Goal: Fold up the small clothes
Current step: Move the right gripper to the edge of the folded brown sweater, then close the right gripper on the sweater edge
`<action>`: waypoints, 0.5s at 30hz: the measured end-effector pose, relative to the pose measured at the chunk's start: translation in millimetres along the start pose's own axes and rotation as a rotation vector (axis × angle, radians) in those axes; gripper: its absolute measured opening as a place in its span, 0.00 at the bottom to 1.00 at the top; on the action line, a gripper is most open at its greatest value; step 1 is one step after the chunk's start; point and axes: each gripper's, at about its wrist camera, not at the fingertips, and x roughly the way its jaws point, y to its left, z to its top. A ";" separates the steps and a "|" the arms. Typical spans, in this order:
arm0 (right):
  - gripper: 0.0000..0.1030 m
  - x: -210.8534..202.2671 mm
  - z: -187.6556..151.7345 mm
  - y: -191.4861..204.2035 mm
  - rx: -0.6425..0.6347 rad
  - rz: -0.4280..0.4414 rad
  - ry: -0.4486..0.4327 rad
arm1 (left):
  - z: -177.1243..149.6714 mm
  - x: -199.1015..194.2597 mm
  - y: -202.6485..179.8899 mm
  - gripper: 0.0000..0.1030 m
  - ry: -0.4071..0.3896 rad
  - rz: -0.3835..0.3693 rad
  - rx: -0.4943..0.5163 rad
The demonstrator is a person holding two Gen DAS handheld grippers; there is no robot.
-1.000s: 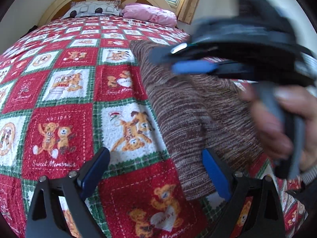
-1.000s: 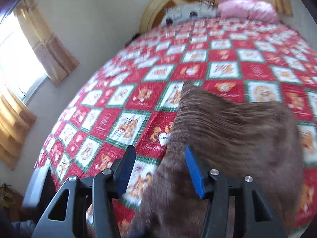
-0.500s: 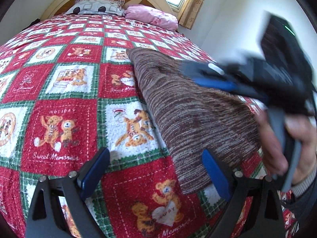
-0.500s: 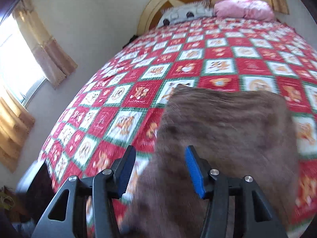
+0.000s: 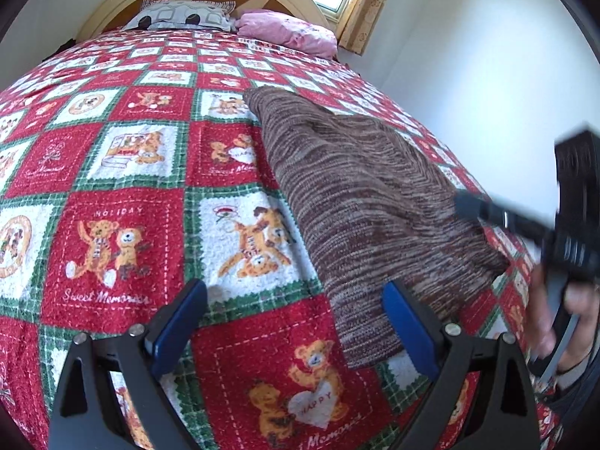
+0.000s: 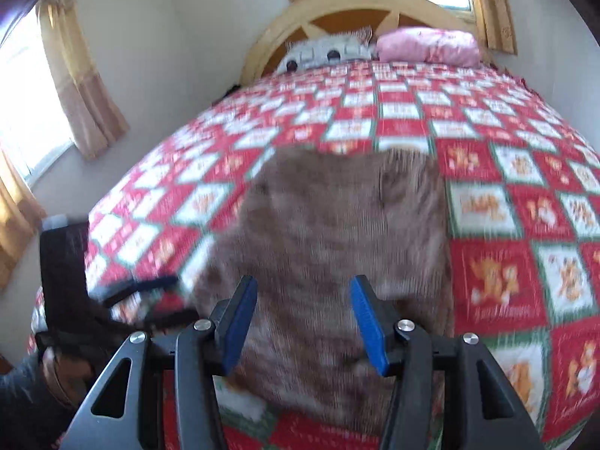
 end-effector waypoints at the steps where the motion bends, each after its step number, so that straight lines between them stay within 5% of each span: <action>1: 0.52 2.5 8.1 -0.9 0.010 -0.012 -0.010 | 0.0 0.7 -1.1 0.95 0.003 0.007 0.006; 5: 0.52 27.1 27.0 -14.2 0.039 -0.095 0.007 | 0.2 3.0 -3.8 0.97 0.011 0.019 0.020; 8: 0.52 58.5 15.7 -33.9 0.067 -0.146 0.122 | 0.7 4.6 -4.5 0.98 0.017 0.024 0.028; 15: 0.52 58.2 9.8 -31.0 0.023 -0.166 0.088 | 1.5 6.3 -7.2 1.00 0.024 0.041 0.047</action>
